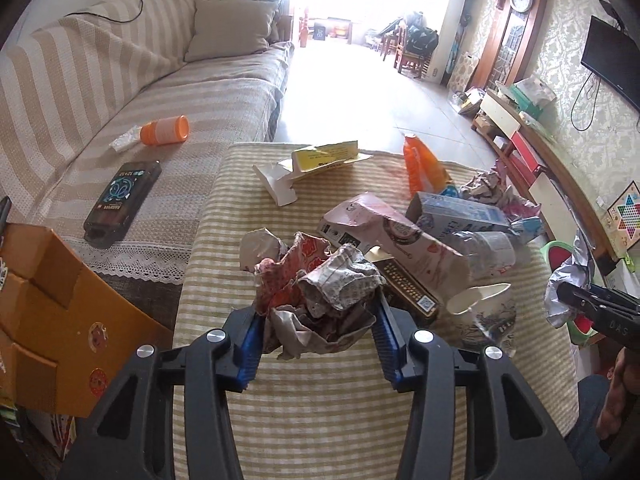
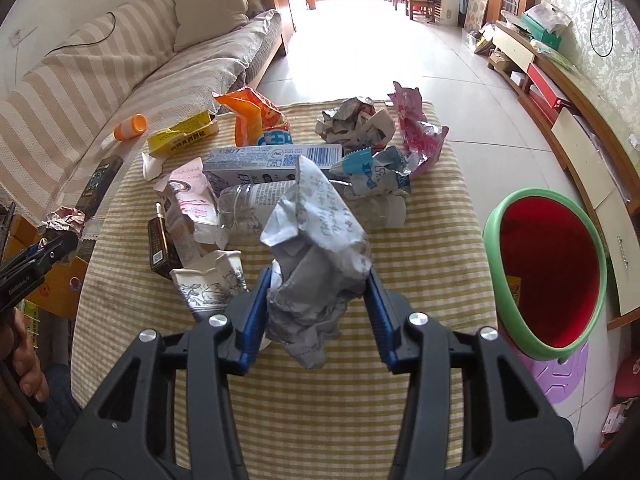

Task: Collect trash
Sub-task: 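Carry both crumpled wads to the red bin and release them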

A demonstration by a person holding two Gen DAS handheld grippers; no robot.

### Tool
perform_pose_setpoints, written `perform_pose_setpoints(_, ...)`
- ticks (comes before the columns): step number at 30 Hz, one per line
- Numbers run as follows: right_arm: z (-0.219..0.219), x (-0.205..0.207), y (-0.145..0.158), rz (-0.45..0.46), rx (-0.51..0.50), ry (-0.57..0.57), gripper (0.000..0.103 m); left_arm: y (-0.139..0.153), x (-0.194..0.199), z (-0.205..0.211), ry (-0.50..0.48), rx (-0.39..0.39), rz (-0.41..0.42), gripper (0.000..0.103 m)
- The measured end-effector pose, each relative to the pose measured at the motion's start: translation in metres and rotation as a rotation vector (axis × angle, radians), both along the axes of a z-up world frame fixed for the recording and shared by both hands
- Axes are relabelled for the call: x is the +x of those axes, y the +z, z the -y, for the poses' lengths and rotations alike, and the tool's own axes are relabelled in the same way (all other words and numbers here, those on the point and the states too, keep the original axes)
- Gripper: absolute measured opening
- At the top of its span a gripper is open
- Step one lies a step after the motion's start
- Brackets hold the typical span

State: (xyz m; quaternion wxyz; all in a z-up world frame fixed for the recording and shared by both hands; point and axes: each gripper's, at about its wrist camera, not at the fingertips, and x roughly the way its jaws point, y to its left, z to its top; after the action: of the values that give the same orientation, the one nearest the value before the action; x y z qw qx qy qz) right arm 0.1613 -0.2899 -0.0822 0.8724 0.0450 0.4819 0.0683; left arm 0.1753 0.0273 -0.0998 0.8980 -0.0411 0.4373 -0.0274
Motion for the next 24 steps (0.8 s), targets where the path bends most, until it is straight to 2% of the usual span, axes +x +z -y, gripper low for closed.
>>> perform_pose_setpoints(11,0.012,-0.030,0.041,0.096,0.021,-0.008,0.045,0.042,-0.028,0.036,-0.061,-0.006,0.067,0.045)
perform_pose_setpoints(24,0.076,-0.034,0.070,0.174,0.025,-0.086,0.045,0.065,-0.024,0.114,-0.185,-0.010,0.096,0.045)
